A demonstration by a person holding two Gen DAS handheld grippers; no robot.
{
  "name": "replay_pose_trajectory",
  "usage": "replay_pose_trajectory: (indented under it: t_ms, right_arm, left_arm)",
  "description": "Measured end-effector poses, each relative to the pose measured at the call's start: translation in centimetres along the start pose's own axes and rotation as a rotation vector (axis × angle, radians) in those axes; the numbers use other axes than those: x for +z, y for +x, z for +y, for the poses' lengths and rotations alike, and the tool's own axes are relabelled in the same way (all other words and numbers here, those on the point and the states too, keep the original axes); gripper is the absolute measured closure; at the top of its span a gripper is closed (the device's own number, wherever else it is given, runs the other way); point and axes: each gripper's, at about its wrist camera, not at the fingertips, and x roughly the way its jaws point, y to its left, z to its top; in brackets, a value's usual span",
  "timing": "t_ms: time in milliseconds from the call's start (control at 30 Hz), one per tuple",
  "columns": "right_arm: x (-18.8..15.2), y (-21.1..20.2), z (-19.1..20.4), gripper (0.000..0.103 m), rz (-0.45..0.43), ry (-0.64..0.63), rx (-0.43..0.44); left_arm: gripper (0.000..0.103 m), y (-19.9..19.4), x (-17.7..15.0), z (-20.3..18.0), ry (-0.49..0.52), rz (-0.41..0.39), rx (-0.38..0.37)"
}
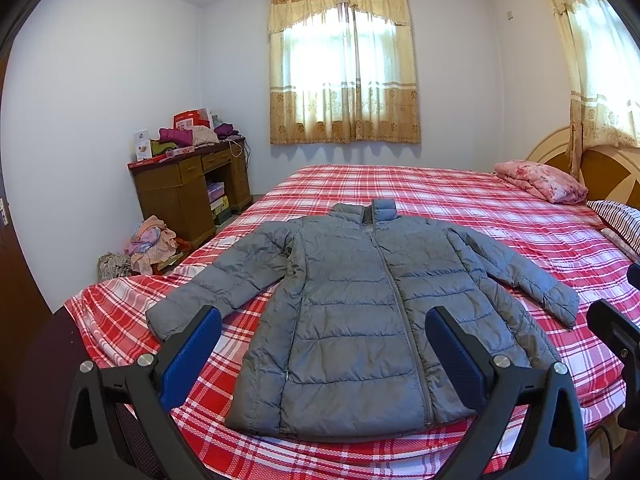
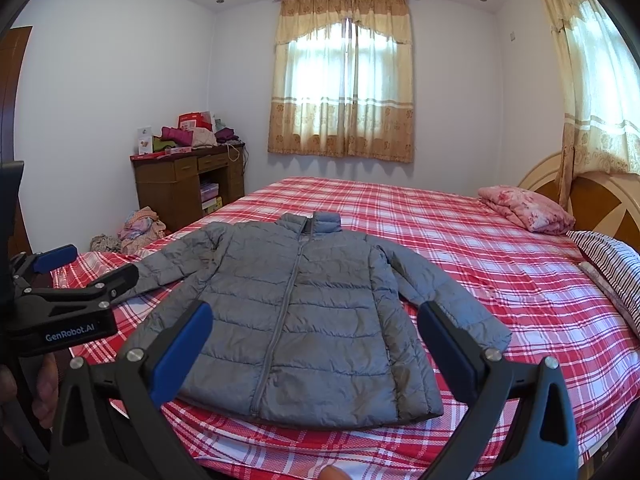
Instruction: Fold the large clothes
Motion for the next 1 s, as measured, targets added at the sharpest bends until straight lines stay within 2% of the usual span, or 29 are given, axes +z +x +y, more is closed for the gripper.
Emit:
replay_pose_trajectory:
  t_ms: [1000]
  right_arm:
    - [-0.56, 0.68, 0.12, 0.000, 0.011, 0.001, 0.000]
  left_arm:
    - [0.001, 0.32, -0.09, 0.44, -0.003, 0.005, 0.000]
